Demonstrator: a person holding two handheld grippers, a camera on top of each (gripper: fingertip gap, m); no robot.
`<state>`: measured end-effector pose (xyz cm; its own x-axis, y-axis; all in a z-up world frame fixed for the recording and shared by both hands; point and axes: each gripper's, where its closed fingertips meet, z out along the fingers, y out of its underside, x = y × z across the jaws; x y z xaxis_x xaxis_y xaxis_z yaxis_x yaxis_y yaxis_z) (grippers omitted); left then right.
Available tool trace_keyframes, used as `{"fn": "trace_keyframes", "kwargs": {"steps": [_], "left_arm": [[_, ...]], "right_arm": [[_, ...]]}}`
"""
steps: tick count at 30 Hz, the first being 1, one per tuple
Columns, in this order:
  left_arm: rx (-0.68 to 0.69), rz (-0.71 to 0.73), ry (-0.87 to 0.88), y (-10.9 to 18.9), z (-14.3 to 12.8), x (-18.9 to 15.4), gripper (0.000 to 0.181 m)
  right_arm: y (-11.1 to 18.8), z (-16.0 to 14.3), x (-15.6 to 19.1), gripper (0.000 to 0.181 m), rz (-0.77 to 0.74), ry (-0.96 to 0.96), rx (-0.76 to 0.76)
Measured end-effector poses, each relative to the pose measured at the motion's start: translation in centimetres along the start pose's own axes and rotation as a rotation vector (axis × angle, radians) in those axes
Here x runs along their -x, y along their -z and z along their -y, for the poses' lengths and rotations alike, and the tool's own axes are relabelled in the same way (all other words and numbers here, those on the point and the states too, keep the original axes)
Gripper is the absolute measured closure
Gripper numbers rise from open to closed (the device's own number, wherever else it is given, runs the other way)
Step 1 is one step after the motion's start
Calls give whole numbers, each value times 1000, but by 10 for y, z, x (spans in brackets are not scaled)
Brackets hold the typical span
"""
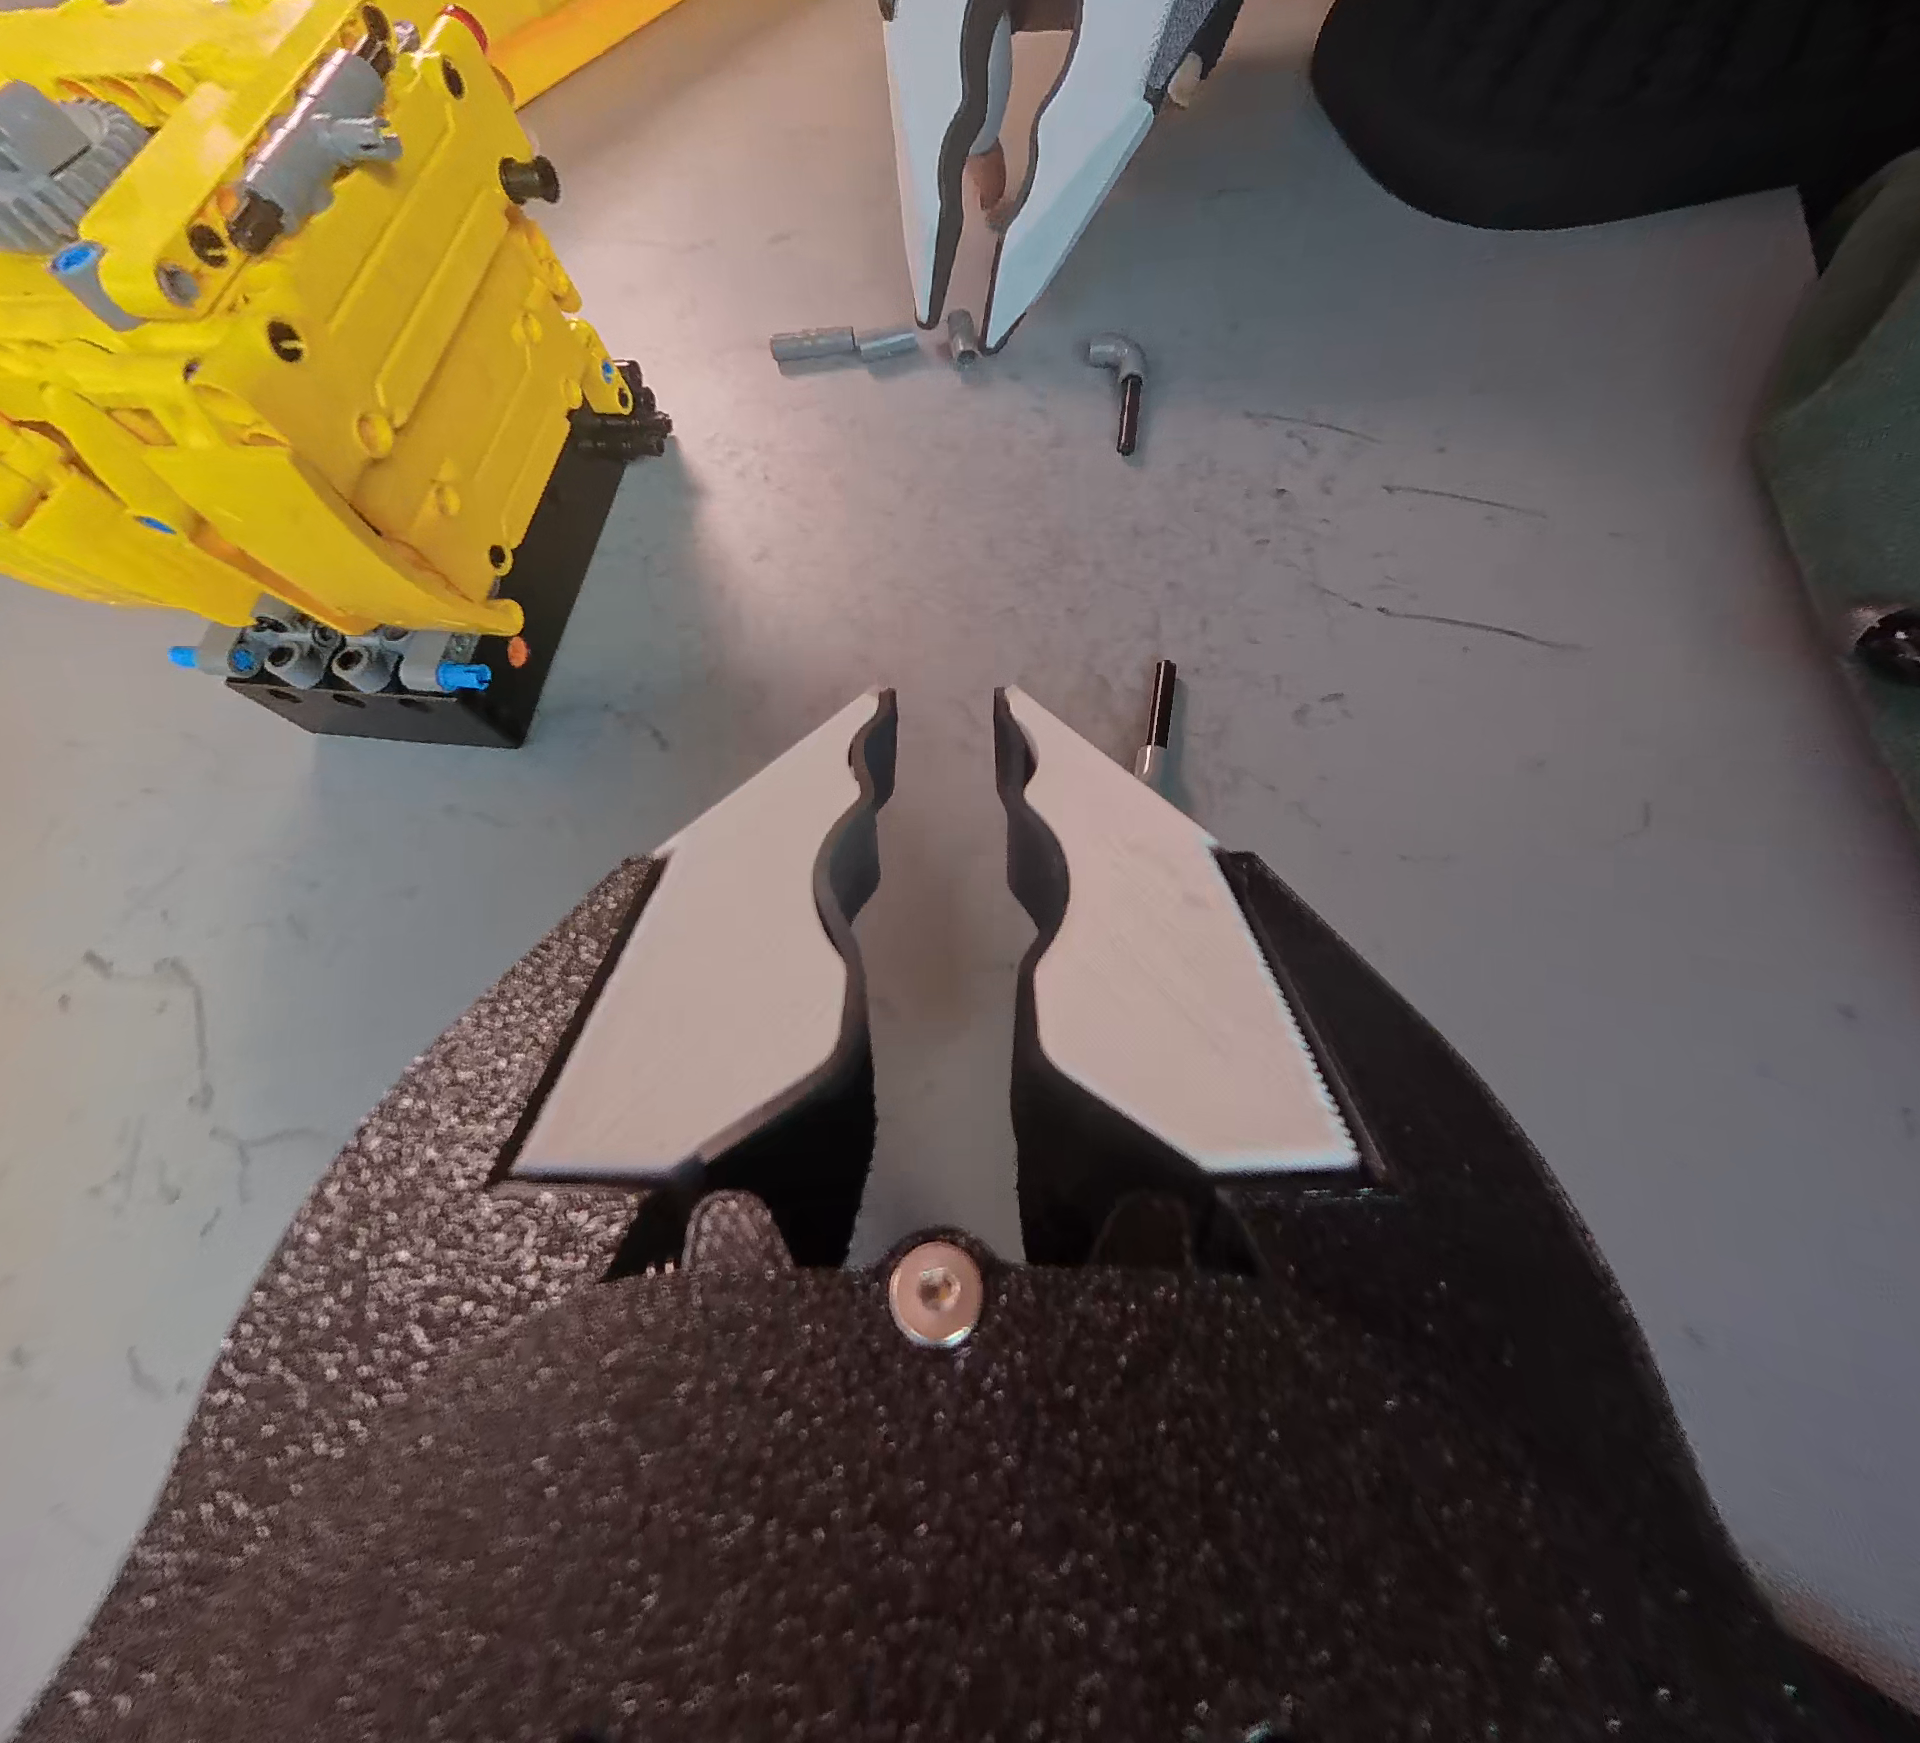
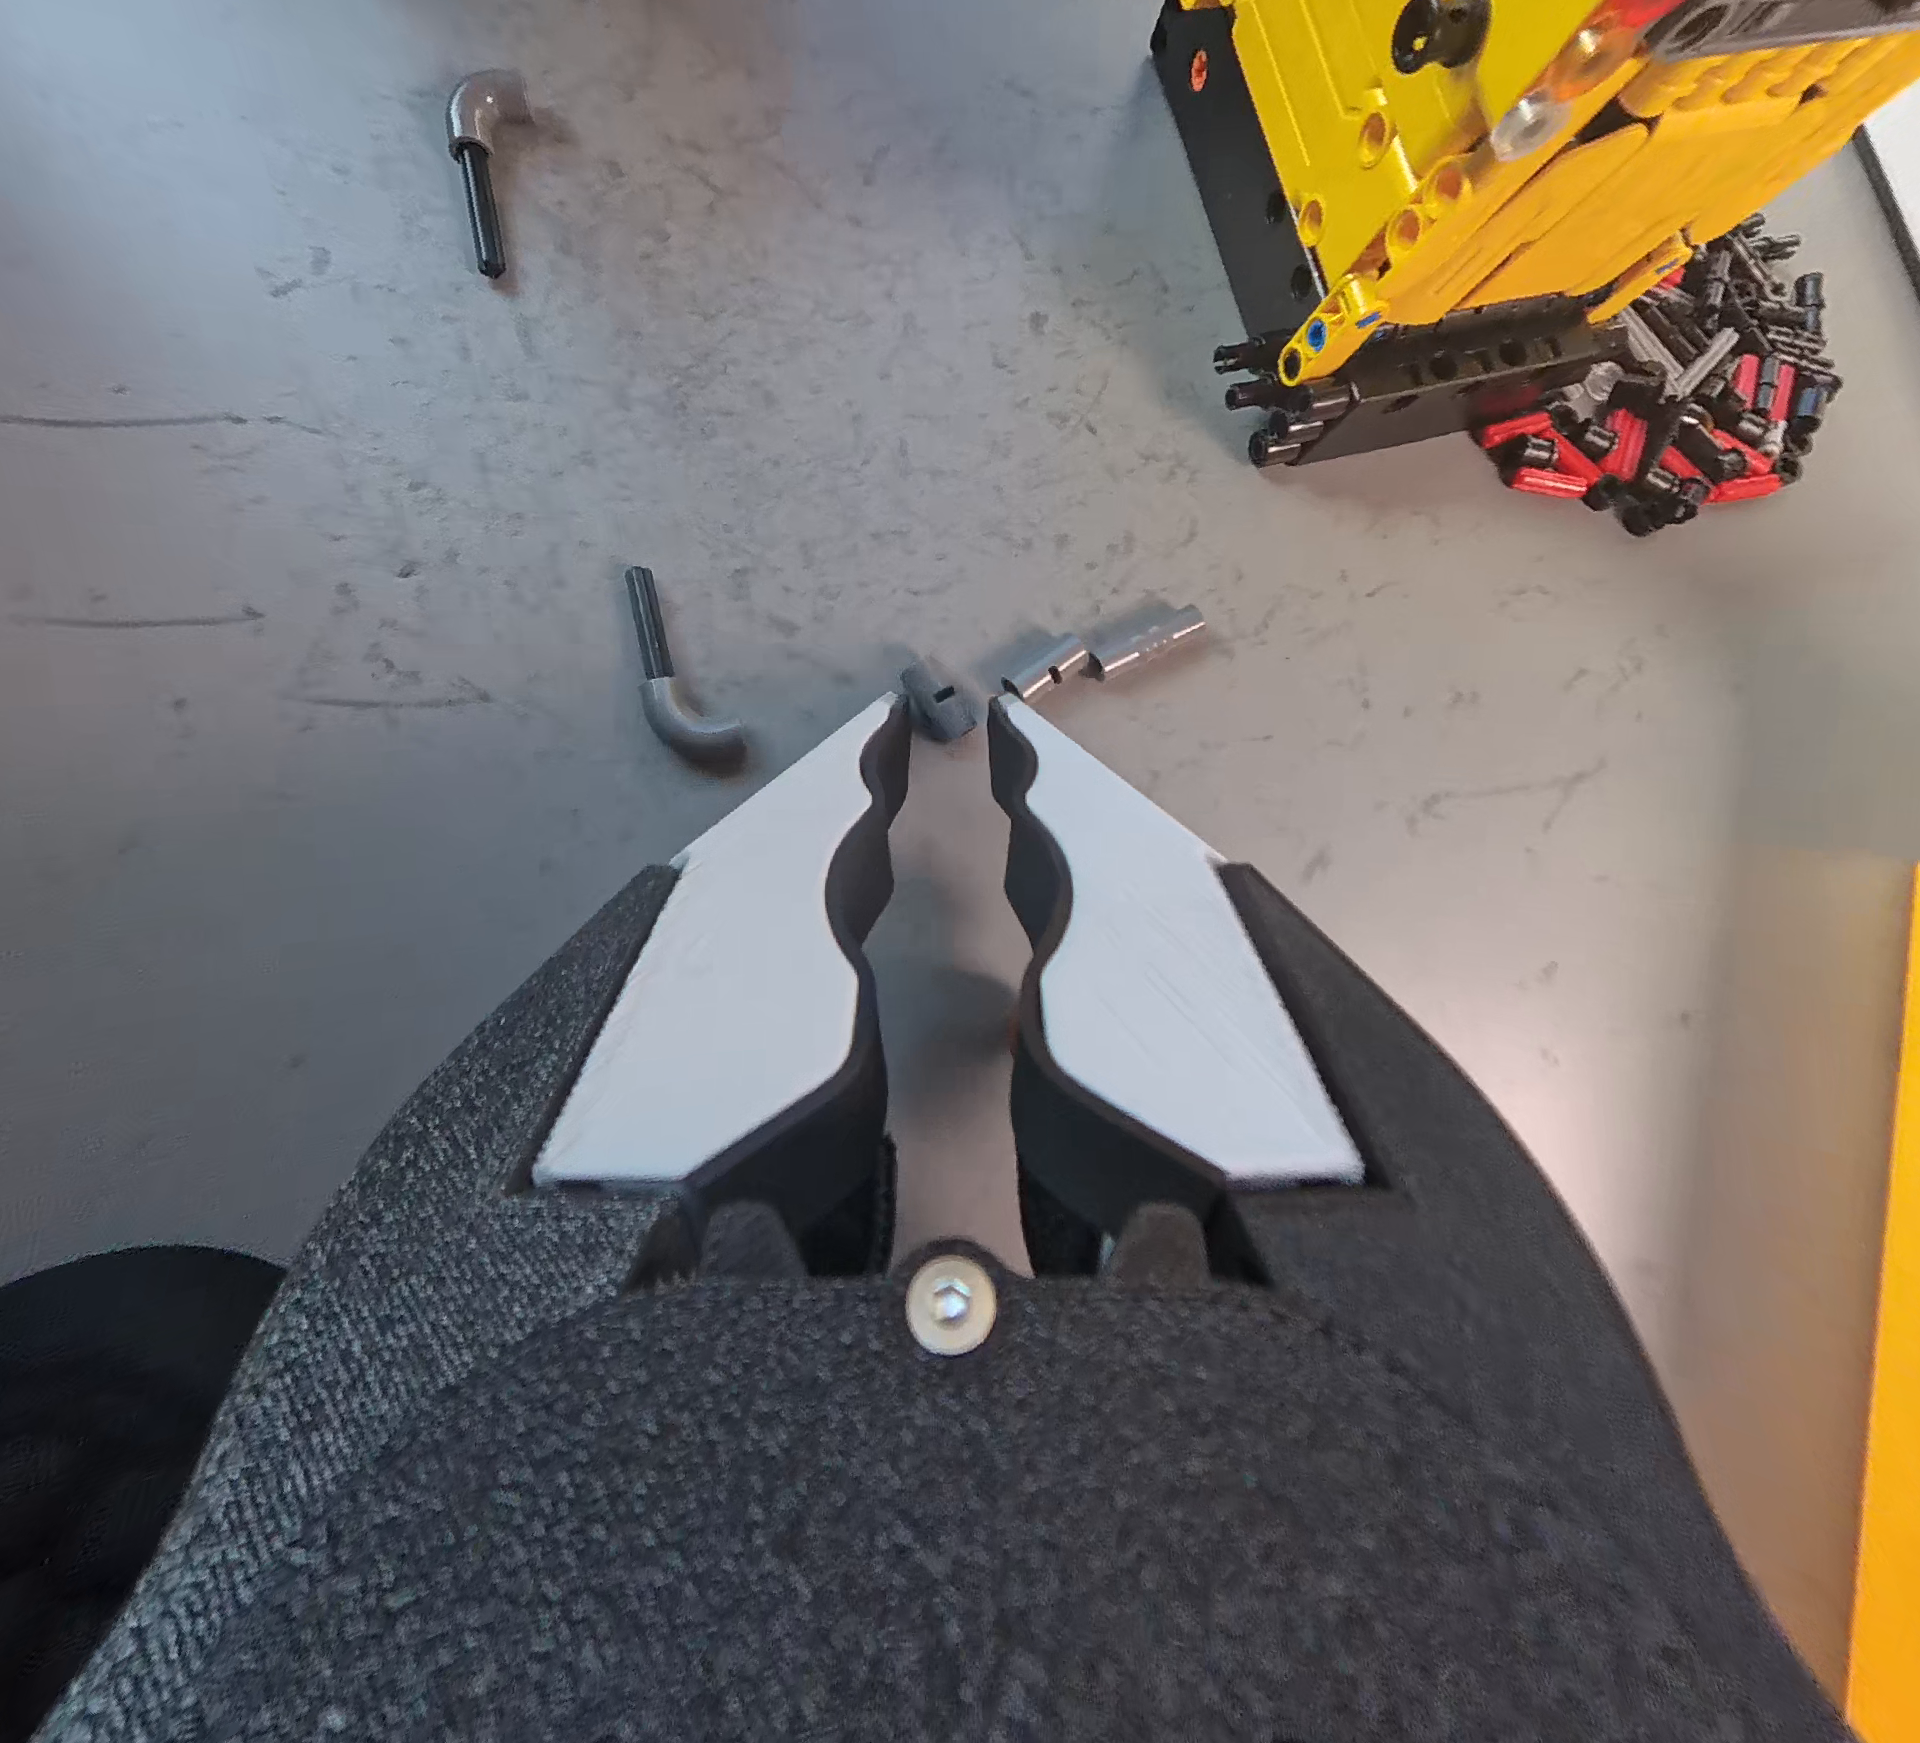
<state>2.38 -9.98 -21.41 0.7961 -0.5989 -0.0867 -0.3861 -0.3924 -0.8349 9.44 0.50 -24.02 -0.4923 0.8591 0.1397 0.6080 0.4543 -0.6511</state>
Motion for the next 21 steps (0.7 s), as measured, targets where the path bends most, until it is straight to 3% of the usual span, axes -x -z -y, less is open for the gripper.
{"fn": "trace_keyframes", "kwargs": {"steps": [5,12,15,21], "left_arm": [[11,-28,-22,-1,-1,-7,164],[25,-199,-69,2,-4,-40,160],[26,-199,-100,-1,-3,-45,162],[-51,-171,-172,-5,15,-54,167]], "right_arm": [[-2,3,10,173,53,32,-11],[-7,44,54,174,183,53,-90],[-19,58,75,173,246,-16,-55],[-20,89,88,174,296,-61,-176]]}}
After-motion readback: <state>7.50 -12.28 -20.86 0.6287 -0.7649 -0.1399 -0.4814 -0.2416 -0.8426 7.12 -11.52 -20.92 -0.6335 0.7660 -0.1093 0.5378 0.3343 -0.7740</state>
